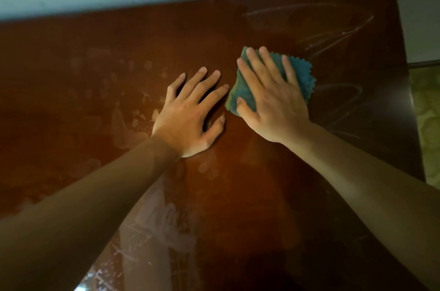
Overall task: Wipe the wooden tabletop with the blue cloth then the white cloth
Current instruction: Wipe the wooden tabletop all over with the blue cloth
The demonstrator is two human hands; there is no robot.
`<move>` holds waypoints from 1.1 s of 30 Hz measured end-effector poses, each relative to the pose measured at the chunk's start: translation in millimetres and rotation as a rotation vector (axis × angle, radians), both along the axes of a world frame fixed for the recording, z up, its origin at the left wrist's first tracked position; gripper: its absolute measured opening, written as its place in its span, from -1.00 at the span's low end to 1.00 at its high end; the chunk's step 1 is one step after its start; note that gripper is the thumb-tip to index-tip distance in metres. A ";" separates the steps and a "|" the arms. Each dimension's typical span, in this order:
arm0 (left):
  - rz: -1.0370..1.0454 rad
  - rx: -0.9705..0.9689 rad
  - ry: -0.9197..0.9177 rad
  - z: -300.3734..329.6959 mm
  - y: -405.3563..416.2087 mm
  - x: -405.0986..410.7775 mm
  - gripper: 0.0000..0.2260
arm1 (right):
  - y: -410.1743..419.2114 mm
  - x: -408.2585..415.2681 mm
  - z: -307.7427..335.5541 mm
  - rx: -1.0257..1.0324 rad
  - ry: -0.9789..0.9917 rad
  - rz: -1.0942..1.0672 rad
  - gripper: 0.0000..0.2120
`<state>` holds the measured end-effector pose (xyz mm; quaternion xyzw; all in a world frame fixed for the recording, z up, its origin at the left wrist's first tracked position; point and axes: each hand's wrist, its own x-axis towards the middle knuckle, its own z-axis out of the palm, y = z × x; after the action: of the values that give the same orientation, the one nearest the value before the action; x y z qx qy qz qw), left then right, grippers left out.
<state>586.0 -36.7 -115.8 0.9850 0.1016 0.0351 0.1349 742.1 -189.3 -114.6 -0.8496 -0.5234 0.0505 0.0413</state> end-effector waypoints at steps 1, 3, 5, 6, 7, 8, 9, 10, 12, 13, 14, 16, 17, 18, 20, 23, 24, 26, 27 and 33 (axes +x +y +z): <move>0.006 -0.009 0.000 1.4 -0.8 0.0 -0.50 | 1.2 2.9 0.7 -0.006 0.002 0.010 -0.30; 0.038 -0.041 -0.021 4.3 -2.7 2.7 -0.53 | 7.9 10.9 0.7 -0.015 -0.002 0.026 -0.30; 0.078 -0.036 -0.073 7.9 -3.3 16.2 -0.60 | 20.0 22.7 1.2 -0.014 -0.004 0.013 -0.30; 0.107 -0.013 -0.099 9.3 -1.5 26.6 -0.65 | 27.7 29.2 1.7 -0.010 -0.004 0.001 -0.30; 0.147 0.005 -0.120 9.5 1.2 38.5 -0.68 | 35.5 36.5 2.7 -0.006 -0.004 -0.009 -0.29; 0.193 0.016 -0.125 9.2 4.6 50.1 -0.69 | 42.9 44.0 3.9 -0.003 -0.004 -0.012 -0.29; 0.238 0.018 -0.103 8.6 7.6 59.2 -0.67 | 49.2 50.3 4.6 -0.004 -0.003 -0.010 -0.29; 0.279 0.012 -0.060 6.9 9.5 65.5 -0.61 | 53.3 54.1 4.6 -0.009 -0.002 -0.008 -0.29; 0.328 -0.007 0.011 1.1 11.0 69.9 -0.51 | 53.8 52.5 4.0 -0.026 -0.005 -0.019 -0.31; 0.332 -0.009 0.020 -1.3 10.3 69.5 -0.48 | 50.3 47.2 3.3 -0.032 -0.009 -0.028 -0.32; 0.330 -0.008 0.016 -2.5 9.9 68.9 -0.47 | 45.5 40.4 2.5 -0.036 -0.013 -0.036 -0.33; 0.322 -0.011 0.006 -2.5 10.0 69.2 -0.47 | 33.2 27.6 1.7 -0.044 -0.008 -0.032 -0.35; 0.322 -0.014 0.008 -1.7 10.3 69.4 -0.47 | 28.1 23.8 2.0 -0.049 -0.001 -0.023 -0.35; 0.324 -0.017 0.011 -0.9 10.6 69.6 -0.48 | 25.5 23.2 2.6 -0.054 0.005 -0.013 -0.34; 0.326 -0.033 0.016 -0.3 10.1 70.0 -0.48 | 29.0 29.9 4.4 -0.068 0.010 0.009 -0.32; 0.336 -0.047 0.001 0.6 9.2 69.4 -0.48 | 53.1 55.2 5.4 -0.064 0.013 0.004 -0.30; 0.337 -0.049 -0.006 0.7 9.4 69.4 -0.49 | 63.1 62.8 5.8 -0.057 0.007 -0.006 -0.31; 0.346 -0.062 -0.016 0.5 8.9 70.5 -0.48 | 79.2 70.9 5.1 -0.042 -0.020 0.005 -0.33; 0.351 -0.067 -0.022 0.5 8.5 70.8 -0.47 | 84.9 71.0 4.4 -0.034 -0.030 0.026 -0.34; 0.381 -0.087 -0.067 -2.2 9.2 70.8 -0.48 | 98.9 63.4 6.4 -0.040 -0.030 0.108 -0.34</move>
<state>656.9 -27.5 -118.0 0.9396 0.2829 0.0882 0.1713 805.5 -90.4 -108.2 -0.8213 -0.5681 0.0501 0.0137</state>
